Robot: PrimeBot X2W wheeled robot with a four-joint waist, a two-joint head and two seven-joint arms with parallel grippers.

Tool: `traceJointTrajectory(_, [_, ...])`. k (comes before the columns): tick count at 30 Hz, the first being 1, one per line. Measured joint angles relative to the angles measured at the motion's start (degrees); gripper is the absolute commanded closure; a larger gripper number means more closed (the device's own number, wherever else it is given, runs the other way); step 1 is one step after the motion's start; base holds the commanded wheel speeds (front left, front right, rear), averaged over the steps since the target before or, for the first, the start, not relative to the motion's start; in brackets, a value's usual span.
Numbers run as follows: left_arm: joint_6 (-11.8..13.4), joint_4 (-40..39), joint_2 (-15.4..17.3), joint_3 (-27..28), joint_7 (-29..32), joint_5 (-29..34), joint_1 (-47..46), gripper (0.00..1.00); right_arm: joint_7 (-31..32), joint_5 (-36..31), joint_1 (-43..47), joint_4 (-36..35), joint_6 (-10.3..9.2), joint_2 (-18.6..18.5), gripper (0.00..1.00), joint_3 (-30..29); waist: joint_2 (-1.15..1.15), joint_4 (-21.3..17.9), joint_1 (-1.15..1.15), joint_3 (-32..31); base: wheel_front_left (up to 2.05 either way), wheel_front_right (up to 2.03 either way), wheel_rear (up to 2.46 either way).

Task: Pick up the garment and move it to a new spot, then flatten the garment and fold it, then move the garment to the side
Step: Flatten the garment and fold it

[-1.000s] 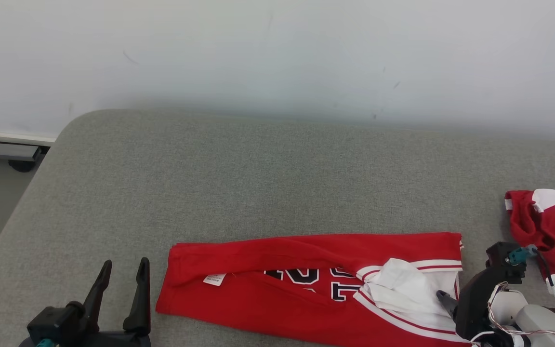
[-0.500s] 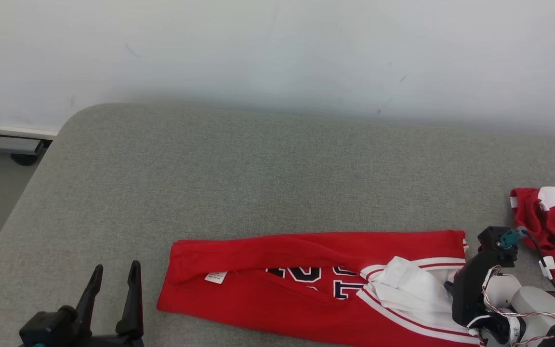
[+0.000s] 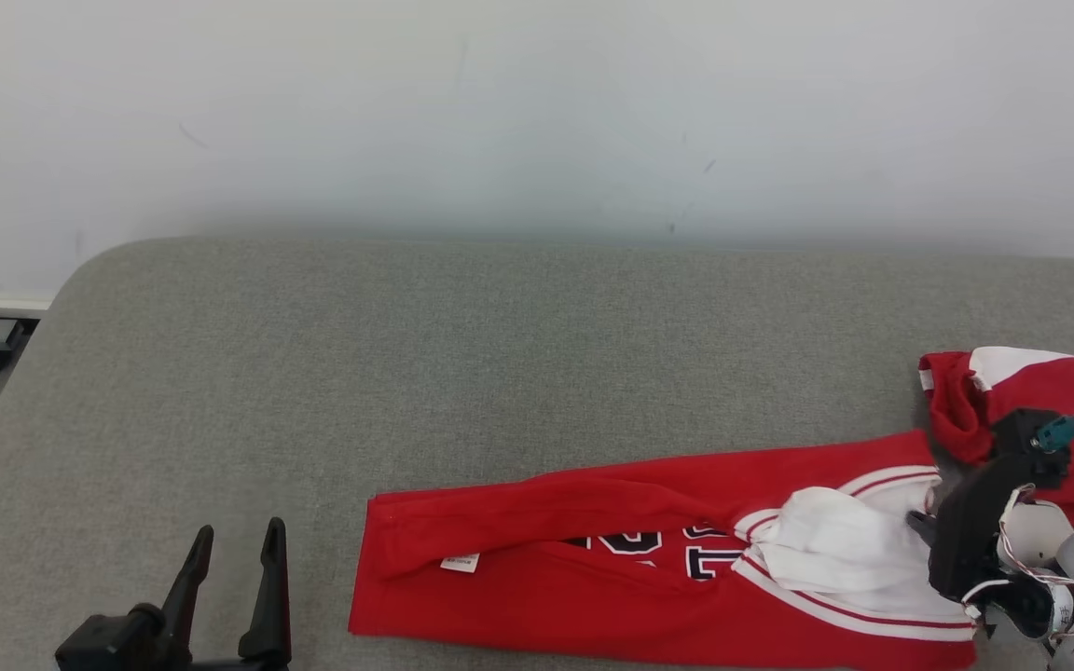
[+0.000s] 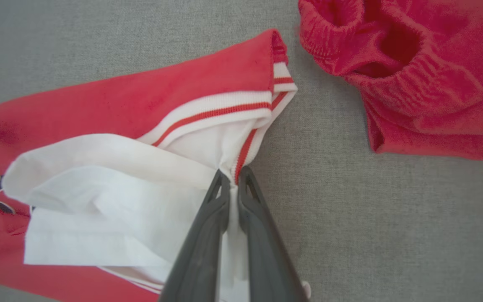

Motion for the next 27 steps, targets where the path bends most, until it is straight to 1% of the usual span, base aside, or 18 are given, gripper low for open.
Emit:
traceJointTrajectory(1, [0.0,0.0,0.0,-0.1,0.0,0.0,0.0,0.0,0.3,1.5,0.1,-0.6,0.74,0.4,1.0,-0.8,0.0,-0.3,0.0,-0.1,0.0,0.0,0.0])
traceJointTrajectory(5, [0.0,0.3,-0.1,-0.7,0.0,0.0,0.1,0.0,2.8,8.0,0.3,-4.3,5.09,2.8,1.0,-3.0,0.0,-1.0,0.0,-0.7,0.0,0.0,0.0])
traceJointTrajectory(7, [0.0,0.5,-0.2,-1.0,0.1,0.1,0.2,0.0,4.5,10.8,0.3,-6.1,6.67,4.0,1.0,-3.8,-0.01,-1.2,0.0,-1.0,0.0,0.0,0.0])
traceJointTrajectory(11, [0.0,1.0,-0.6,-1.6,0.3,0.3,0.3,0.0,8.4,15.7,0.5,-9.7,7.35,4.7,1.0,-5.1,0.0,-1.1,-0.01,-1.4,0.0,0.0,0.0])
traceJointTrajectory(15, [0.0,1.3,-1.4,-2.2,0.8,0.4,0.3,0.0,10.7,18.2,0.6,-12.3,7.37,5.0,1.0,-5.8,0.0,-0.5,0.0,-1.5,0.0,0.0,0.0])
traceJointTrajectory(18, [0.0,1.6,-2.0,-2.8,0.8,0.4,0.1,0.0,13.4,19.9,0.4,-15.1,7.26,6.7,1.0,-5.8,0.0,0.4,0.0,-1.4,0.0,0.0,0.0])
traceJointTrajectory(20, [0.0,1.8,-2.2,-3.0,0.9,0.4,-0.1,0.0,14.9,20.8,0.1,-16.2,6.67,7.6,1.0,-5.5,0.0,0.9,0.0,-1.3,0.0,0.0,0.0])
traceJointTrajectory(23, [-0.1,2.3,-2.6,-3.2,1.3,0.4,-0.2,0.0,16.5,21.2,0.0,-17.3,5.05,8.8,1.0,-4.8,0.0,1.9,0.0,-1.2,0.0,0.0,0.0])
traceJointTrajectory(24, [-0.1,2.8,-3.1,-3.5,1.3,0.4,-0.3,0.0,17.2,21.8,-0.4,-17.6,3.91,9.6,1.0,-4.7,0.0,2.6,0.0,-1.2,0.0,0.0,0.0])
traceJointTrajectory(27, [-0.1,3.3,-3.7,-3.8,1.4,0.4,-0.6,0.0,17.6,22.5,-1.6,-17.8,1.69,11.1,1.0,-4.9,0.0,3.7,0.0,-1.1,0.0,0.0,0.0])
